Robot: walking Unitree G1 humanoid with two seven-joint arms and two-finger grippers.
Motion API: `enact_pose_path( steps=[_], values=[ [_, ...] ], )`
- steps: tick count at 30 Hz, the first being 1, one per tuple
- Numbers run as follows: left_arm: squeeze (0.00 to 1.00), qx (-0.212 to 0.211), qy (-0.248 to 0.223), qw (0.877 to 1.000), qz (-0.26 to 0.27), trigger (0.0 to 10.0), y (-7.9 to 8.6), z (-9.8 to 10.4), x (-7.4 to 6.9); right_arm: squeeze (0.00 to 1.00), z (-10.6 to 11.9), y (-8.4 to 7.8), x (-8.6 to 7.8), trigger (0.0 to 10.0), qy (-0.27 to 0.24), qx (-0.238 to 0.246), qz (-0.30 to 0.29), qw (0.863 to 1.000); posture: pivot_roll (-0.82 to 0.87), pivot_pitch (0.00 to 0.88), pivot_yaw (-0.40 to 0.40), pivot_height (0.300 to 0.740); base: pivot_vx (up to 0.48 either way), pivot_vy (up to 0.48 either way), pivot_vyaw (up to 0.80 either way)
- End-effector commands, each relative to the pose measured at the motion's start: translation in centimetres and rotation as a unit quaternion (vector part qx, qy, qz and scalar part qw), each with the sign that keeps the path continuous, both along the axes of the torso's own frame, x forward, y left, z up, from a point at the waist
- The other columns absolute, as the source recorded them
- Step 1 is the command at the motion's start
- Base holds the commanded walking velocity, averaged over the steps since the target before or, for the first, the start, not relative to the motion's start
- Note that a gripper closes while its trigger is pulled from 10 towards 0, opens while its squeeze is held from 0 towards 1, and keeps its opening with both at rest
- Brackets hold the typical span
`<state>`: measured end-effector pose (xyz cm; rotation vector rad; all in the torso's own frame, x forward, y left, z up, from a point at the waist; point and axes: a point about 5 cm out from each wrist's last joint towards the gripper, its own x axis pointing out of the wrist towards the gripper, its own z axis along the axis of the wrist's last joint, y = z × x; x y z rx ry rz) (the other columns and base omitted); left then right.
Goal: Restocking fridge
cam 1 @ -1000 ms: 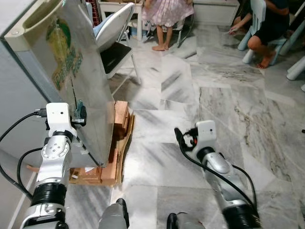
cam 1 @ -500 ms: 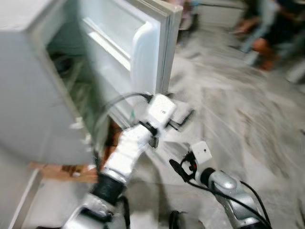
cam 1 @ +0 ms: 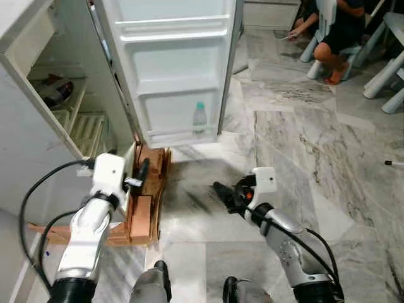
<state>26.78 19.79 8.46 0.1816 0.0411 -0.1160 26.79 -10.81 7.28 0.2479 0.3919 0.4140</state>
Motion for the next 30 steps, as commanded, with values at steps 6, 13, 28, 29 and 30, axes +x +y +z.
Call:
enact_pose_path(
  steps=[6, 13, 28, 29, 30],
  values=[
    [0.0, -0.001, -0.026, 0.999, 0.038, 10.0, 1.1, 1.4, -1.5, 0.0, 0.1, -1.7, 0.6, 10.0, 0.002, -0.006, -0.051, 0.999, 0.03, 0.128, 0.01, 0.74, 0.0, -0.404, 0.0],
    [0.0, 0.017, -0.027, 0.998, 0.048, 10.0, 1.4, 1.9, -1.3, 0.0, 0.3, -1.5, 0.9, 10.0, -0.006, -0.013, -0.064, 0.998, 0.04, 0.134, 0.026, 0.74, 0.0, -0.39, 0.0],
    [0.0, 0.006, -0.019, 0.999, 0.037, 10.0, 0.3, 2.0, -1.3, 0.0, 0.5, -1.4, 1.1, 10.0, -0.008, -0.024, -0.076, 0.997, 0.01, 0.134, 0.011, 0.74, 0.172, -0.355, 0.0],
    [0.0, 0.007, -0.018, 0.999, 0.036, 10.0, 0.2, 2.0, -1.3, 0.0, 0.5, -1.4, 1.1, 10.0, -0.011, -0.029, -0.074, 0.997, 0.01, 0.131, 0.012, 0.74, 0.36, -0.307, 0.0],
    [0.0, 0.007, -0.018, 0.999, 0.035, 10.0, 0.2, 2.0, -1.2, 0.0, 0.5, -1.3, 1.1, 10.0, -0.014, -0.037, -0.071, 0.997, 0.01, 0.131, 0.012, 0.74, 0.36, -0.307, 0.0]
  ],
)
